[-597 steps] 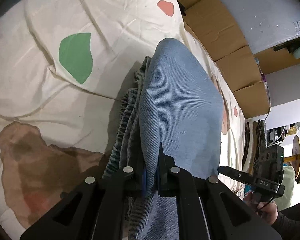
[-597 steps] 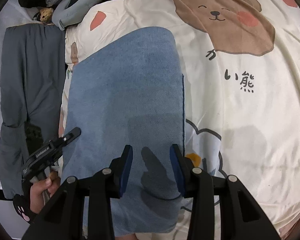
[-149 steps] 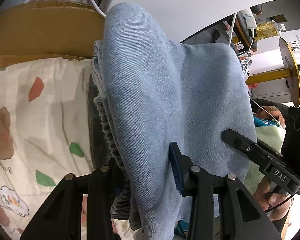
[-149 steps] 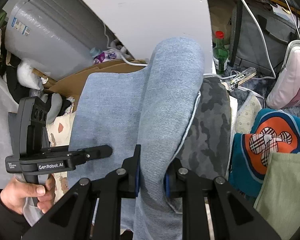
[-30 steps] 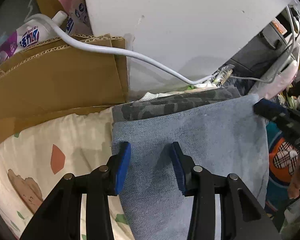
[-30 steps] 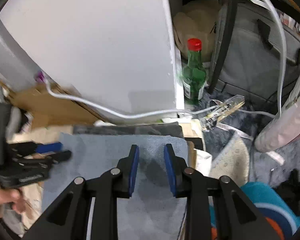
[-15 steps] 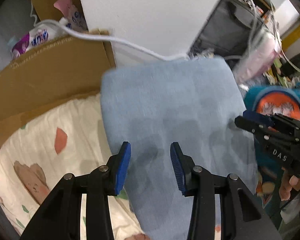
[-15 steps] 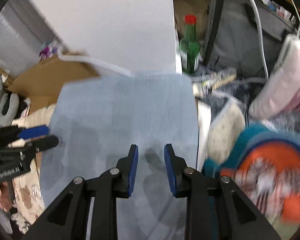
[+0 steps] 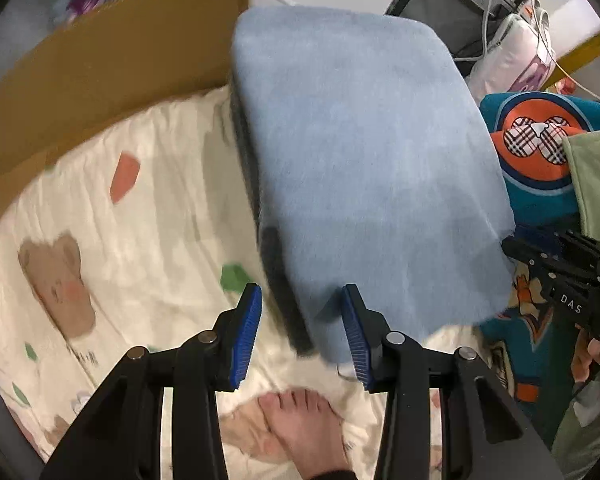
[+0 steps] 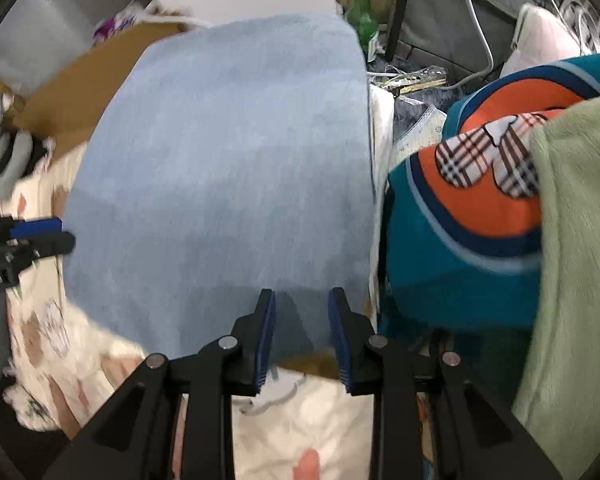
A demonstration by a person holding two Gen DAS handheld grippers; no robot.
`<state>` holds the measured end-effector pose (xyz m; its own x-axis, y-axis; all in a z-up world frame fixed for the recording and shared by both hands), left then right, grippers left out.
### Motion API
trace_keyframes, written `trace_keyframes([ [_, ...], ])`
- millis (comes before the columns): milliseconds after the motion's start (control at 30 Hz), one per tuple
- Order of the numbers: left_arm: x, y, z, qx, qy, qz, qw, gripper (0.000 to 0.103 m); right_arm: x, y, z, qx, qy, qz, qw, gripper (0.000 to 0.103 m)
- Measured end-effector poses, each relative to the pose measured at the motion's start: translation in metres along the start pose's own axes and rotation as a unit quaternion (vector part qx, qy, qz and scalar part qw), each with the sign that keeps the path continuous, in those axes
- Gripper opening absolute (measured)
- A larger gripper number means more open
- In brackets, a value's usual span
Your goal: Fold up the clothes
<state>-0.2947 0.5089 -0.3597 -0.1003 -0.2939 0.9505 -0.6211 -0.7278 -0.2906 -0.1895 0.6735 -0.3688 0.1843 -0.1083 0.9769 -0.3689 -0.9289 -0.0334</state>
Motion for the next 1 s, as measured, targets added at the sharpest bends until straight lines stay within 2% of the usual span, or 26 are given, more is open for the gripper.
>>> trace_keyframes([
  [367,0.075,0.032,0.036,0.035,-0.029,-0.017,0.9988,0.041,0.068,0.005,0.016,-0.007,-0.024,-0.013,1.000,0.026],
  [467,0.098,0.037,0.043,0.041,-0.041,-0.015,0.9982,0.041,0.083,0.008,0.014,-0.009,-0.035,-0.013,0.999,0.036],
  [600,0.128,0.041,0.050,0.060,-0.053,-0.018,0.9967,0.041,0.106,0.009,0.018,-0.018,-0.047,-0.018,0.999,0.037],
  [700,0.156,0.042,0.058,0.063,-0.068,-0.022,0.9954,0.042,0.122,0.012,0.026,-0.025,-0.056,-0.027,0.998,0.046],
  [733,0.165,0.042,0.061,0.063,-0.073,-0.024,0.9950,0.049,0.127,0.013,0.029,-0.029,-0.060,-0.030,0.997,0.052],
  [767,0.174,0.043,0.065,0.064,-0.078,-0.027,0.9946,0.067,0.132,0.014,0.032,-0.034,-0.064,-0.035,0.997,0.054],
  [800,0.181,0.043,0.069,0.064,-0.083,-0.029,0.9941,0.074,0.136,0.015,0.035,-0.040,-0.068,-0.040,0.996,0.055],
  [867,0.195,0.046,0.075,0.068,-0.093,-0.029,0.9929,0.077,0.143,0.019,0.040,-0.045,-0.071,-0.046,0.995,0.060],
  [933,0.208,0.050,0.082,0.076,-0.101,-0.026,0.9917,0.077,0.151,0.022,0.042,-0.044,-0.076,-0.048,0.995,0.076],
  [1000,0.221,0.054,0.088,0.075,-0.108,-0.029,0.9909,0.077,0.159,0.025,0.042,-0.040,-0.083,-0.050,0.994,0.083],
])
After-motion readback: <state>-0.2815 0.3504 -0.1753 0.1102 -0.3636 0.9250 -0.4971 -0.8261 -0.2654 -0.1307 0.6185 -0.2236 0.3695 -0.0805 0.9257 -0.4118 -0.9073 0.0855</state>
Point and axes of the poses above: each gripper's, at about its wrist camera, not at the fingertips, and x roughly against the way its jaws point, y to its left, z to its underside, the point moved 10 cm from there along -x, roughly the way its jaws point, and after that the axes turned 6 degrees about z, right-handed, at the moved point
